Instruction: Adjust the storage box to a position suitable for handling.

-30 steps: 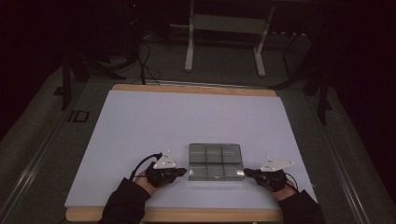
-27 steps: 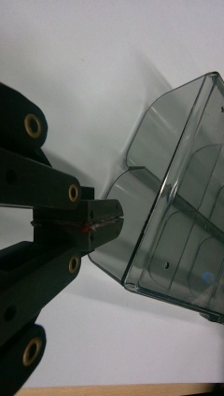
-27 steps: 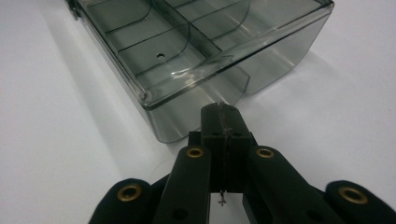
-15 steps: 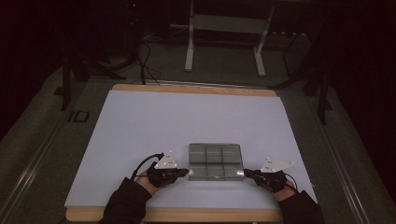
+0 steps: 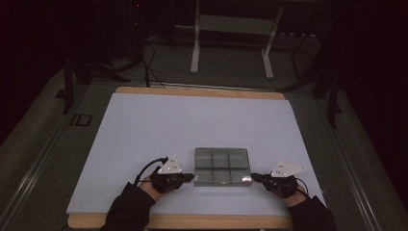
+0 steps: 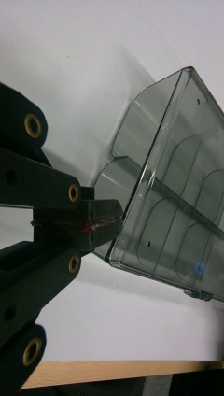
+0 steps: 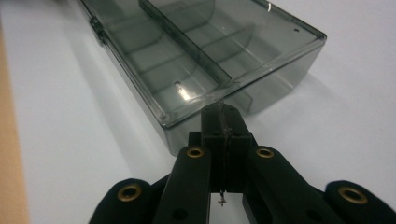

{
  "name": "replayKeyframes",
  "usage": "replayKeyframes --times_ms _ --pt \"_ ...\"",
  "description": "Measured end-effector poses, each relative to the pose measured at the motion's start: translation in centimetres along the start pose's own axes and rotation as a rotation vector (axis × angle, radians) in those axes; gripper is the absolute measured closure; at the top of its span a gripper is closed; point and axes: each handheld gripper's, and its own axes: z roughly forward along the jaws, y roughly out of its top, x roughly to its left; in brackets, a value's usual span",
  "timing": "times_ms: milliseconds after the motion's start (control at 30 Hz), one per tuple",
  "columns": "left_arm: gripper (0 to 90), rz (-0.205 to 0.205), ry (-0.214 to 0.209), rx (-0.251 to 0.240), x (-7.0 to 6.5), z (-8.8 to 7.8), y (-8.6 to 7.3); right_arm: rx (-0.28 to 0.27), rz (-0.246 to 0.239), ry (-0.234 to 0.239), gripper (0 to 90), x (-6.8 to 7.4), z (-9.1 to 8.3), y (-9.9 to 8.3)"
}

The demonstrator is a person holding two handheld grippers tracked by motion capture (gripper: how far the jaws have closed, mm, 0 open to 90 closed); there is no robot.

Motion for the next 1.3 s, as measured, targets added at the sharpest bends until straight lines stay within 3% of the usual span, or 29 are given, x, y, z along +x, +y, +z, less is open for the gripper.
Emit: replayKeyframes --times_ms 200,267,433,533,900,933,1000,1300 --pt "90.0 0.005 0.003 -0.007 -0.1 0.0 0.4 -0.002 -0.009 -0.003 89.7 0.1 0.0 0.5" --pt "90.0 0.001 0.007 -0.014 0.0 0.0 0.5 -0.009 -0.005 -0.012 84.9 -0.1 0.0 0.7" --pt "72.0 -0.008 0.039 -0.026 0.4 -0.1 0.8 -0.029 0.004 -0.04 74.1 -0.5 -0.1 0.8" --pt "66.8 -0.011 0.058 -0.033 0.5 0.0 1.0 -0.039 0.003 -0.055 71.6 -0.8 -0.2 1.0" --pt "64.3 -0.015 0.104 -0.085 1.3 0.0 1.9 -0.066 -0.017 -0.097 67.6 -1.4 -0.2 2.0" --pt "64.3 -0.014 0.128 -0.101 1.5 -0.1 2.0 -0.07 -0.016 -0.098 67.2 -1.5 -0.2 2.1" --pt "62.9 -0.01 0.138 -0.119 1.5 0.0 2.1 -0.085 -0.021 -0.105 65.9 -1.7 -0.1 2.4" --pt "61.9 -0.014 0.162 -0.174 2.2 0.2 2.6 -0.113 -0.032 -0.121 65.0 -2.0 0.3 3.5"
